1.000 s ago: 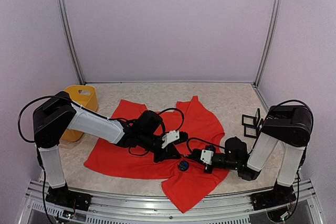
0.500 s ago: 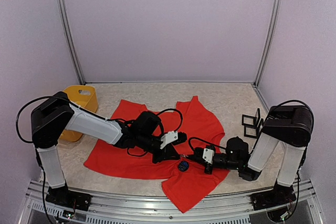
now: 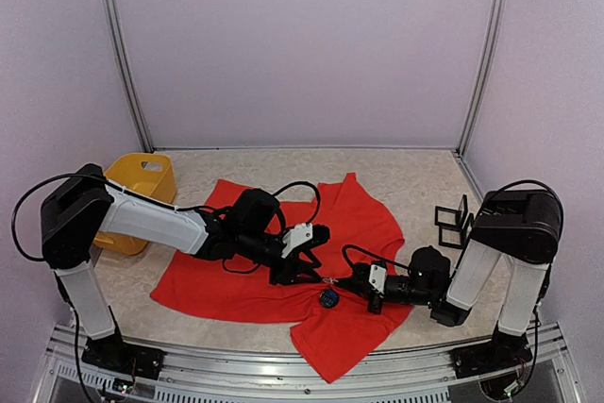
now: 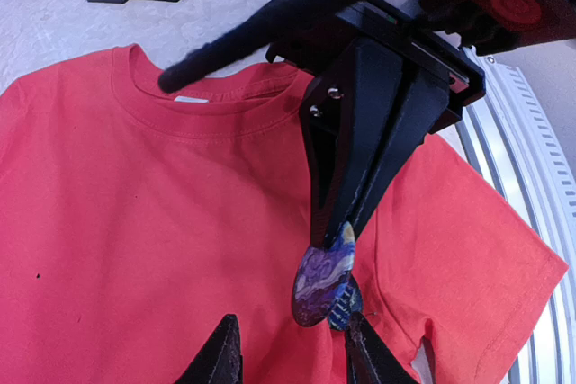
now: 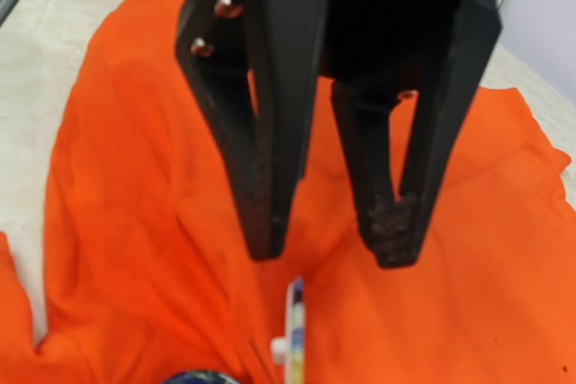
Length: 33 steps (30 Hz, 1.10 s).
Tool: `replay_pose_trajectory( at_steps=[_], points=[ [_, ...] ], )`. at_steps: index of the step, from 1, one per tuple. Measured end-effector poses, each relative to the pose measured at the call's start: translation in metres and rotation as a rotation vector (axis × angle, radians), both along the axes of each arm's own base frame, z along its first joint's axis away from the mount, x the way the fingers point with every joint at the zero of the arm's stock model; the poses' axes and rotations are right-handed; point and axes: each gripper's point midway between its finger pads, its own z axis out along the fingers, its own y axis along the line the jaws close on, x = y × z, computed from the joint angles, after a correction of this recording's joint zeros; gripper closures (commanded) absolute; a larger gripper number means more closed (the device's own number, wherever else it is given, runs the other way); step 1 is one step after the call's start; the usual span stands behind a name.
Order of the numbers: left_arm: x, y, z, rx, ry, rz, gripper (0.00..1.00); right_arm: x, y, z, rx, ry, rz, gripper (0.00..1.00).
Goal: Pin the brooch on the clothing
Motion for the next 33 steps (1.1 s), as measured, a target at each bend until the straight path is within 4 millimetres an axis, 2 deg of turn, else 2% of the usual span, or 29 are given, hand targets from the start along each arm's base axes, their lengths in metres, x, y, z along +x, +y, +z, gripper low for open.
replay_pose_trajectory(
  at_steps=[4, 6, 11, 16, 26, 29, 33],
  points=[
    [-0.007, -0.002, 0.000, 0.003, -0.007, -0.024, 0.83, -0.001, 0.000, 0.000, 0.002, 0.005, 0.008, 1.00],
    [-0.011, -0.004, -0.001, 0.006, -0.009, -0.036, 0.88, -0.002, 0.000, 0.000, 0.004, 0.010, 0.016, 1.00],
    [-0.014, -0.005, -0.005, 0.015, -0.009, -0.047, 0.89, -0.003, 0.000, 0.000, 0.008, 0.017, 0.025, 1.00],
    [-0.014, -0.008, -0.009, 0.025, -0.007, -0.054, 1.00, -0.003, 0.000, 0.002, 0.015, 0.028, 0.037, 1.00],
    [-0.016, -0.007, -0.012, 0.035, -0.002, -0.058, 1.00, 0.000, -0.001, -0.001, 0.026, 0.074, 0.045, 1.00],
    [-0.016, -0.007, -0.013, 0.036, 0.012, -0.048, 0.86, -0.001, 0.000, -0.001, 0.027, 0.080, 0.050, 1.00],
    [-0.014, -0.010, -0.009, 0.011, 0.018, -0.032, 0.88, -0.003, 0.004, 0.001, 0.035, 0.078, 0.077, 1.00]
  ],
)
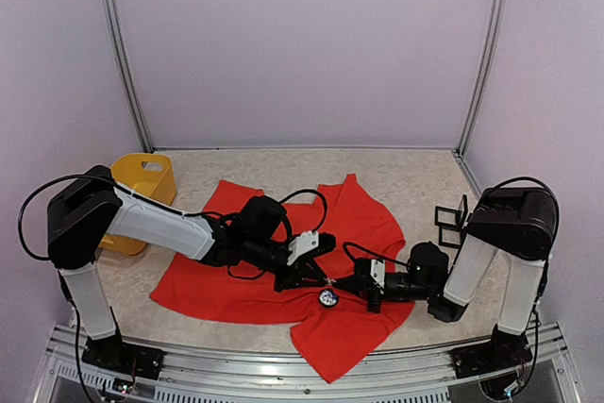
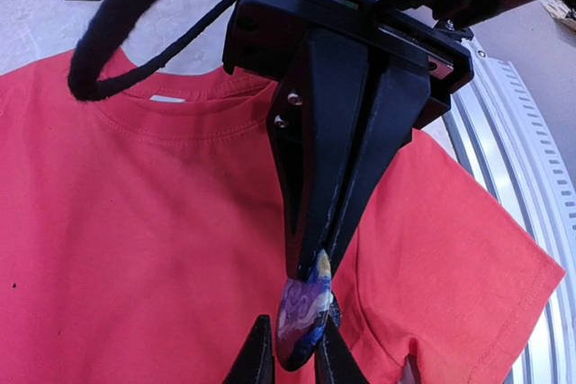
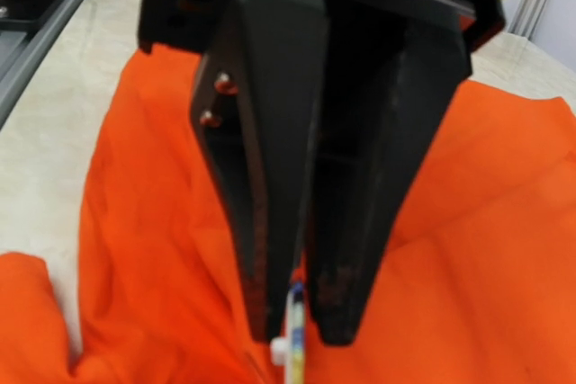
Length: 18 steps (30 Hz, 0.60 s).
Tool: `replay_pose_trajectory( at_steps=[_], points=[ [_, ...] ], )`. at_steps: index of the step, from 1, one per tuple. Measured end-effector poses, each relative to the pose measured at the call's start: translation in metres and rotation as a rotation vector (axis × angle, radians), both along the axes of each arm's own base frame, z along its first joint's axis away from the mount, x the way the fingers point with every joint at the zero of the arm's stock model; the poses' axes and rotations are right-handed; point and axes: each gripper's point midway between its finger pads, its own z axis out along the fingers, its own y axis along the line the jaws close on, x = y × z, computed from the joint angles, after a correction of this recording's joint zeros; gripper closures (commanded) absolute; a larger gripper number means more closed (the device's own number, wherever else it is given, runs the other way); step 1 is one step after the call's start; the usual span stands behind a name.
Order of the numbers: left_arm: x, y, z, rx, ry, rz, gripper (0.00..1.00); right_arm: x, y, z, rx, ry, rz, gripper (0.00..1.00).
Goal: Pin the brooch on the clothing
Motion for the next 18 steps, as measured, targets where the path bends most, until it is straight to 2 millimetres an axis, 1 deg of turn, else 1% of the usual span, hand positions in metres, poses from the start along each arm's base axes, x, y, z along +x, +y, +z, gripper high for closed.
replay_pose_trajectory(
  at_steps=[1, 2, 3, 8, 10, 12, 14, 18],
  points=[
    [0.0005, -0.0006, 0.0007, -0.008, -0.003, 0.002, 0.92, -0.0003, 0.0005, 0.0006, 0.002, -0.001, 0.003, 1.00],
    [0.0006, -0.0008, 0.0009, -0.013, -0.005, 0.004, 0.98, -0.0005, 0.0005, 0.0007, 0.003, -0.001, 0.005, 1.00],
    [0.0001, -0.0004, 0.0002, -0.013, 0.000, 0.005, 1.00, -0.0004, 0.0005, 0.0006, 0.002, 0.000, 0.004, 1.00],
    [-0.0028, -0.0003, -0.0016, -0.010, -0.010, -0.007, 1.00, 0.0024, -0.0008, -0.0003, 0.003, 0.021, -0.010, 1.00],
    [-0.0028, -0.0004, -0.0015, -0.011, -0.010, -0.007, 1.00, 0.0027, -0.0009, -0.0003, 0.004, 0.028, -0.013, 0.88],
    [-0.0024, -0.0001, -0.0018, -0.010, -0.005, -0.002, 1.00, 0.0028, -0.0007, -0.0002, 0.004, 0.027, -0.013, 0.72],
    [-0.0021, 0.0002, -0.0018, -0.010, 0.004, 0.004, 1.00, 0.0030, 0.0010, -0.0003, 0.005, 0.034, -0.008, 0.68],
    [-0.0002, 0.0007, -0.0013, -0.011, 0.016, 0.015, 1.00, 0.0069, 0.0066, -0.0022, 0.008, 0.038, -0.005, 0.67]
  ],
)
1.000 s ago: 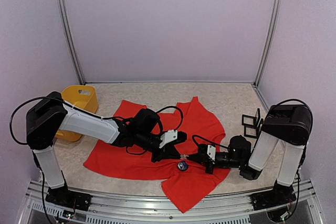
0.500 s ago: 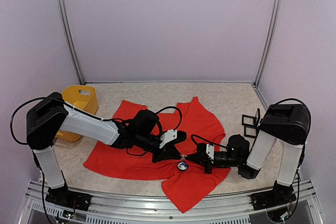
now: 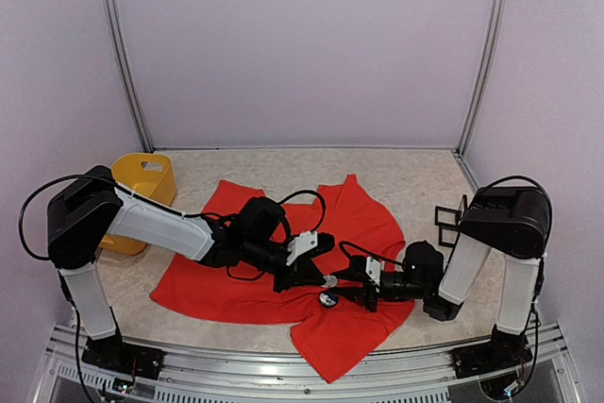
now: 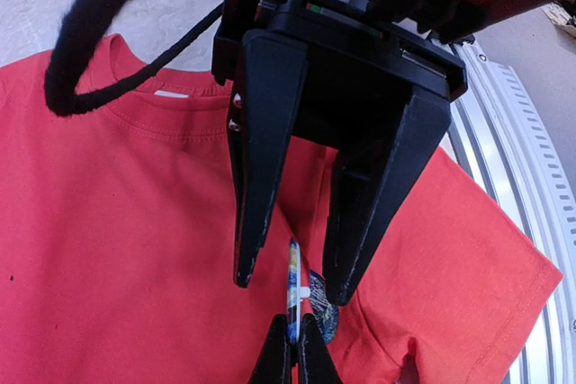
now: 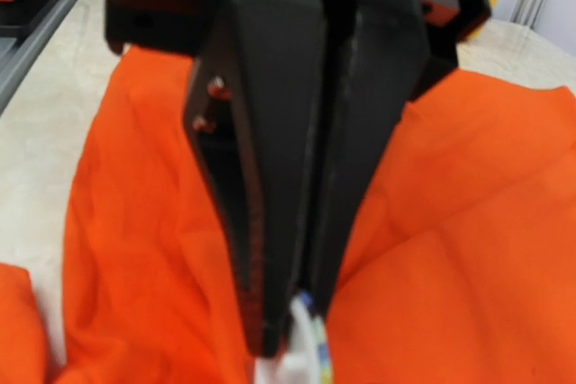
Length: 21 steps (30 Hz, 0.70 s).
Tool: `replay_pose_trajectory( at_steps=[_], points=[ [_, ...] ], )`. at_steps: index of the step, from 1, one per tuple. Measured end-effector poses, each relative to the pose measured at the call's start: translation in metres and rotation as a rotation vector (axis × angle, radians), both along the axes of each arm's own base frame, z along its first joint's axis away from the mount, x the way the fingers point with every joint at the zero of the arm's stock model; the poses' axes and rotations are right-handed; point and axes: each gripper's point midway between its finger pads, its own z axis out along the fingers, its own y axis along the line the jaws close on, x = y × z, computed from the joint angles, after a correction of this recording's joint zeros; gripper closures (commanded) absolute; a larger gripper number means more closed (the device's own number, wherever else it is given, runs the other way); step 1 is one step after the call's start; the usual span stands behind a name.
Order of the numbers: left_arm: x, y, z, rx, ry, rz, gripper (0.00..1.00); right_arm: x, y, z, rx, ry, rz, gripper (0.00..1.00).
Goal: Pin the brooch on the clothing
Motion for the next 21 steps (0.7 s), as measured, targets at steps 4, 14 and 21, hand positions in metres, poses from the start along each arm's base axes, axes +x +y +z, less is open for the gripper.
replay_pose_trajectory(
  at_steps=[4, 14, 21],
  points=[
    [-0.001, 0.000, 0.001, -0.003, 0.006, -0.003, 1.00, 0.001, 0.000, -0.009, -0.010, 0.027, -0.012, 0.69],
    [-0.002, 0.000, 0.001, -0.005, 0.008, -0.008, 1.00, 0.009, 0.001, -0.010, 0.001, 0.069, -0.055, 0.71],
    [-0.001, 0.000, 0.001, -0.005, 0.000, -0.009, 1.00, 0.011, 0.004, -0.009, 0.012, 0.103, -0.063, 0.71]
  ],
)
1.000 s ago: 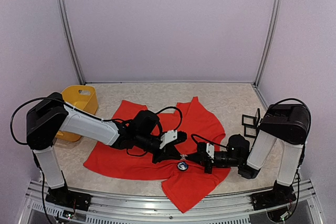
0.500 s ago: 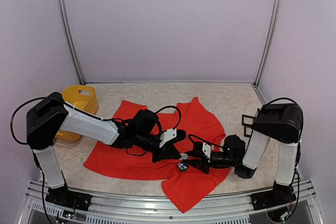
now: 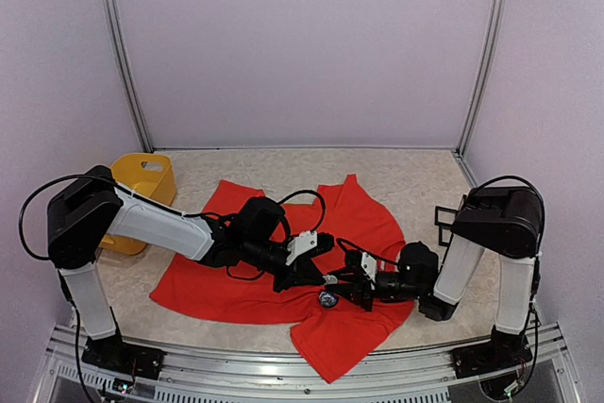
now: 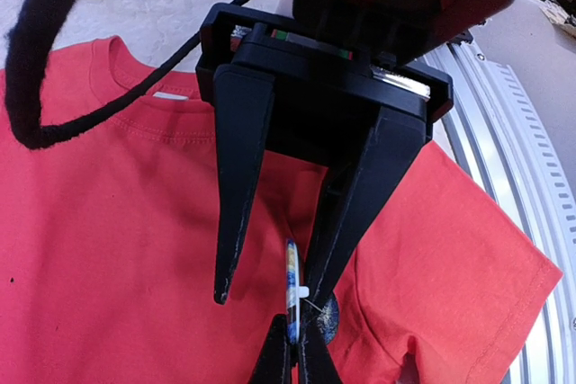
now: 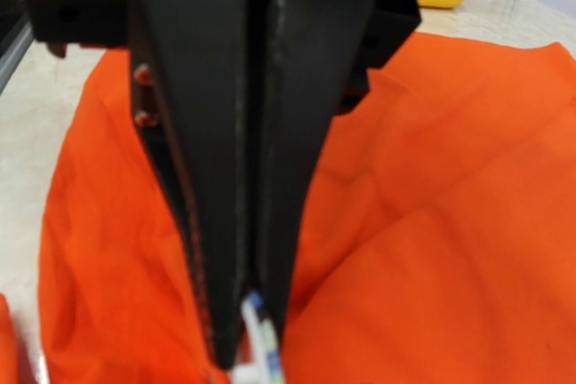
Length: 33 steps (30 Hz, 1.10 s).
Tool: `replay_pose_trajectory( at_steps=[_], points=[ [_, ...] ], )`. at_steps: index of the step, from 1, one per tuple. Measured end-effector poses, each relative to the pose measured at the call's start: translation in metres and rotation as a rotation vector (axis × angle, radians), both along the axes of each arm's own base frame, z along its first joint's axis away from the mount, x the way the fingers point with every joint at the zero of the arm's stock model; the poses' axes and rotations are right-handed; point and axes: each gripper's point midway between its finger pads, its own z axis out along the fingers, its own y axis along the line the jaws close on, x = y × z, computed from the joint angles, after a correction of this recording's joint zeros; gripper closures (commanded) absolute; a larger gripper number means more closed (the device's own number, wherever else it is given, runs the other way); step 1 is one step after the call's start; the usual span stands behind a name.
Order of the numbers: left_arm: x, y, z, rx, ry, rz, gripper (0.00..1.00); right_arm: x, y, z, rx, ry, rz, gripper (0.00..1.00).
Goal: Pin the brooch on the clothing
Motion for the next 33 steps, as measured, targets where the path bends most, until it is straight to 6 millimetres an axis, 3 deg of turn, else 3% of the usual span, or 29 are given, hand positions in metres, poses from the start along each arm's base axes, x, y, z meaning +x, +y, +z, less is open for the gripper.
replay_pose_trajectory(
  at_steps=[14, 33],
  points=[
    [0.002, 0.001, -0.001, 0.005, -0.028, -0.004, 1.00, 0.005, 0.002, -0.002, 0.017, 0.114, -0.024, 0.66],
    [0.008, 0.001, -0.003, 0.013, -0.073, 0.011, 1.00, 0.012, -0.003, -0.002, 0.050, 0.279, -0.064, 0.67]
  ],
)
